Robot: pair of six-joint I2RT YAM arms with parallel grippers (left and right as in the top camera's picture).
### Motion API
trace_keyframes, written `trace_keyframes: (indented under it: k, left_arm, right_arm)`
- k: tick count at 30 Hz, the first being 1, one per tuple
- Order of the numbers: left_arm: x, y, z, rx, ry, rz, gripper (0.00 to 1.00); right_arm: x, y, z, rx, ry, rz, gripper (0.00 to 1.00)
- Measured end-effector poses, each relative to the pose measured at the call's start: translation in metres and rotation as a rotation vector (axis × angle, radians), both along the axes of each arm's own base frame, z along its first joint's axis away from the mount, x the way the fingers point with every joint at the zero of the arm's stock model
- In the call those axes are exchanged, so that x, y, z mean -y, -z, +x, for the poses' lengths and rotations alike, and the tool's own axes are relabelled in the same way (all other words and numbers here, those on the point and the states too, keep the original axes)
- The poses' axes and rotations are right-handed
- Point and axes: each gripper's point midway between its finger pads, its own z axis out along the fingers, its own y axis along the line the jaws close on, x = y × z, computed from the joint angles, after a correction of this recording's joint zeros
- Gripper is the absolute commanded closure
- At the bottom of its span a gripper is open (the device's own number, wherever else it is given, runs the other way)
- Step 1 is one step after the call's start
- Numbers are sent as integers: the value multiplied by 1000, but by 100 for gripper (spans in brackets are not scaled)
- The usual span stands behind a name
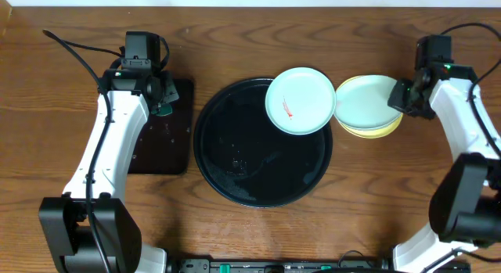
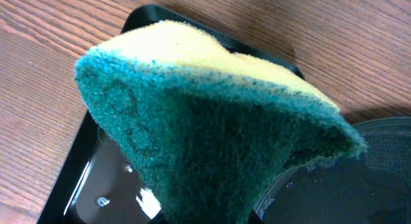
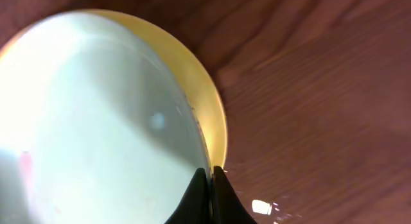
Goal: Clean dirty plates on tray and stack at the side
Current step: 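Lift the green plate with the right gripper and stack it on the yellow plate, then release the plate and move the right gripper to the remaining green plate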
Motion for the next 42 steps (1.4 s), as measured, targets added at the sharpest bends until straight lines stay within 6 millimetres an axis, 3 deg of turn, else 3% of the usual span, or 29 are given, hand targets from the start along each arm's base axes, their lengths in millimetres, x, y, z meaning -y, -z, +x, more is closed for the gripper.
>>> trace_keyframes:
  k: [2,7,14,17,19,23,27,30,33,38,42]
  left_arm:
    - [0,0,0,0,0,0,92]
    - [0,0,0,0,0,0,92]
    - [0,0,0,0,0,0,92]
    - [0,0,0,0,0,0,92]
    - [0,0,0,0,0,0,92]
    - [0,0,0,0,0,0,92]
    - [0,0,0,0,0,0,92]
    - [0,0,0,0,0,0,92]
    - [0,0,0,0,0,0,92]
    - [0,0,0,0,0,0,92]
    - [0,0,0,0,0,0,92]
  right_arm:
    - [-3,7,1,-11,-5,21,97]
    - [-8,6,8,19,-12,46,77]
    - [-12,2,7,10,-29,67,71]
    - [-19,-10,18,48,-74,86,68]
    - [-32,-21,31,106,-135,114,64]
    - [-79,-44,51,222,-328,200,52]
    - [-127,-49,53,257,-541,232,46]
    - [-152,-41,51,247,-652,240,46]
    - [-166,-20,52,213,-710,241,46]
    - [-169,26,52,133,-731,250,52]
    - [-169,38,51,109,-738,254,64]
